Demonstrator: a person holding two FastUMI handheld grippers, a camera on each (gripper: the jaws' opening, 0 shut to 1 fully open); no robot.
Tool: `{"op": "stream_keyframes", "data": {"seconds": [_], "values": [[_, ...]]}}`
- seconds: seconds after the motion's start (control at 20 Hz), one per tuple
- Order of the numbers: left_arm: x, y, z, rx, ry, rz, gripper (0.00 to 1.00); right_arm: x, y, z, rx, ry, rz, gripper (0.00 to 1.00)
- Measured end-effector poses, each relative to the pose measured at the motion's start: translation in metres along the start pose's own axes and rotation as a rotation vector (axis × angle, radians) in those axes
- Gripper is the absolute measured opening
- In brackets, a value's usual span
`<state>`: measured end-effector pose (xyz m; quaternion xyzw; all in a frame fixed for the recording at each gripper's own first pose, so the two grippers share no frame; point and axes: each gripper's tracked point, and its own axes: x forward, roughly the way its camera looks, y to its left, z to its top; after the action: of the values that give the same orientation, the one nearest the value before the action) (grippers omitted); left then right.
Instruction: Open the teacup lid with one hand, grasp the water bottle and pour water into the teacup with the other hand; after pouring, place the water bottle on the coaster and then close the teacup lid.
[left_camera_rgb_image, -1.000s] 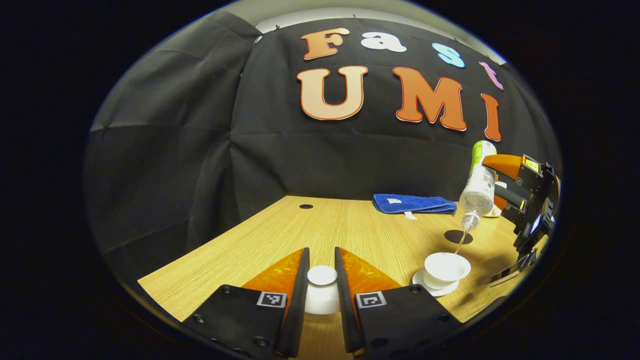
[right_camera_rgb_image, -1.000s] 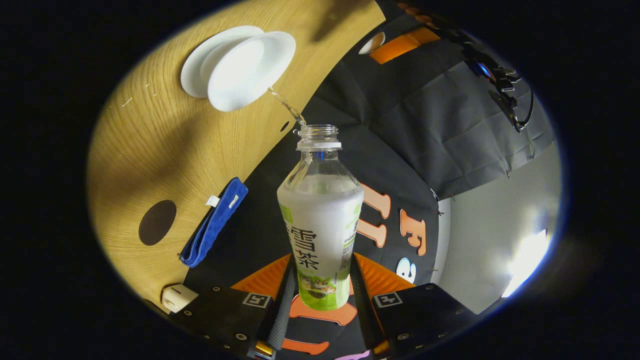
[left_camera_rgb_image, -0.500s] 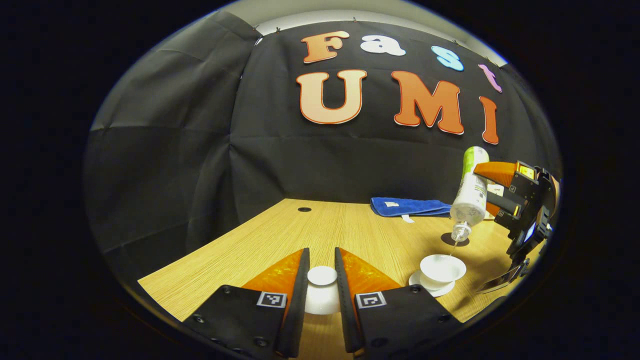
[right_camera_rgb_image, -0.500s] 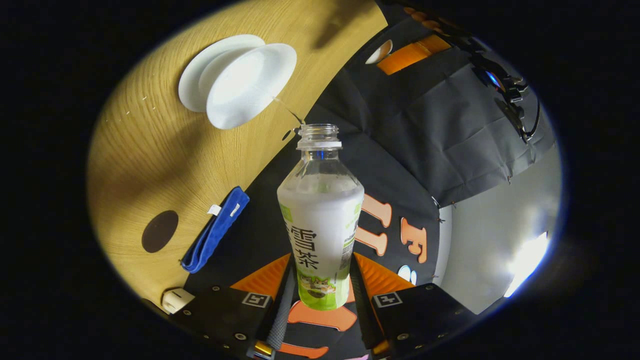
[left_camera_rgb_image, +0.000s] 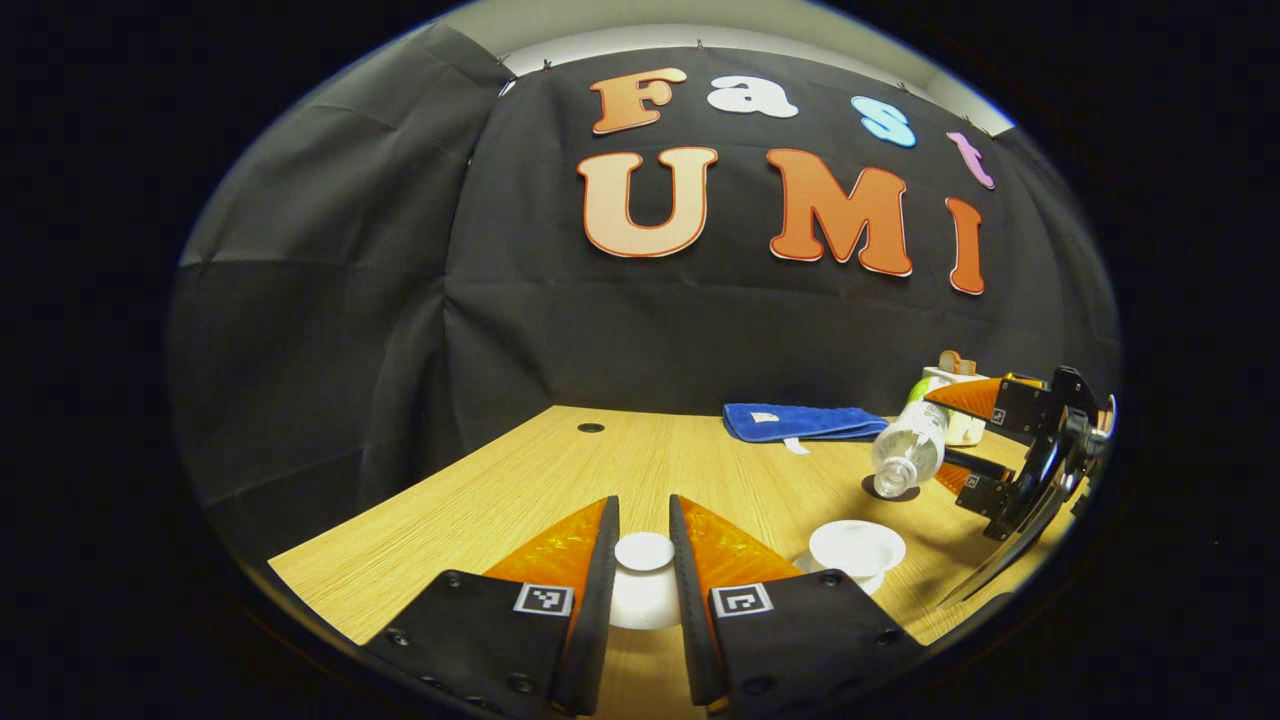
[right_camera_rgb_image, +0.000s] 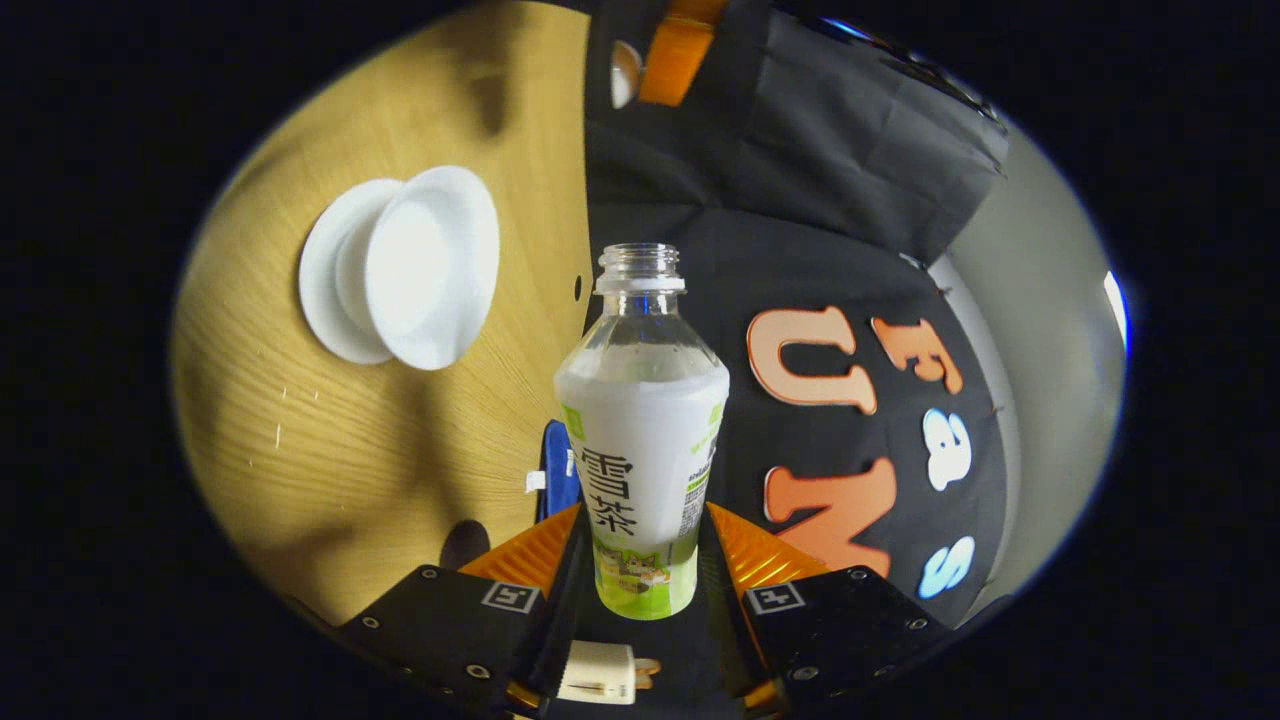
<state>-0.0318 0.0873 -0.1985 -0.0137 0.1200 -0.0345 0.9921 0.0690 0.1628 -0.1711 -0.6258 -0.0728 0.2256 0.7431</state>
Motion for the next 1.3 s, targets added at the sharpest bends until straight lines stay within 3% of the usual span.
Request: {"op": "stream_keyframes", "data": {"seconds": [0.35,0.7,0.85,1.1,1.3], "values": [[0.005,-0.033,0.006,0.009,-0.01,-0.047,0.36,0.001,-0.002,-0.036,0.582,0.126,0.041,0.6],[0.003,-0.057,0.01,0.002,-0.021,-0.08,0.36,0.019,-0.005,-0.09,1.024,0.208,0.0,0.61],[0.001,-0.069,0.018,-0.003,-0.038,-0.093,0.36,0.027,0.003,-0.103,1.194,0.218,0.008,0.61],[0.0,-0.091,0.028,0.001,-0.066,-0.119,0.36,0.043,0.043,-0.113,1.441,0.273,0.101,0.61],[0.004,-0.102,0.03,0.003,-0.066,-0.134,0.36,0.047,0.064,-0.111,1.55,0.302,0.162,0.61]]}}
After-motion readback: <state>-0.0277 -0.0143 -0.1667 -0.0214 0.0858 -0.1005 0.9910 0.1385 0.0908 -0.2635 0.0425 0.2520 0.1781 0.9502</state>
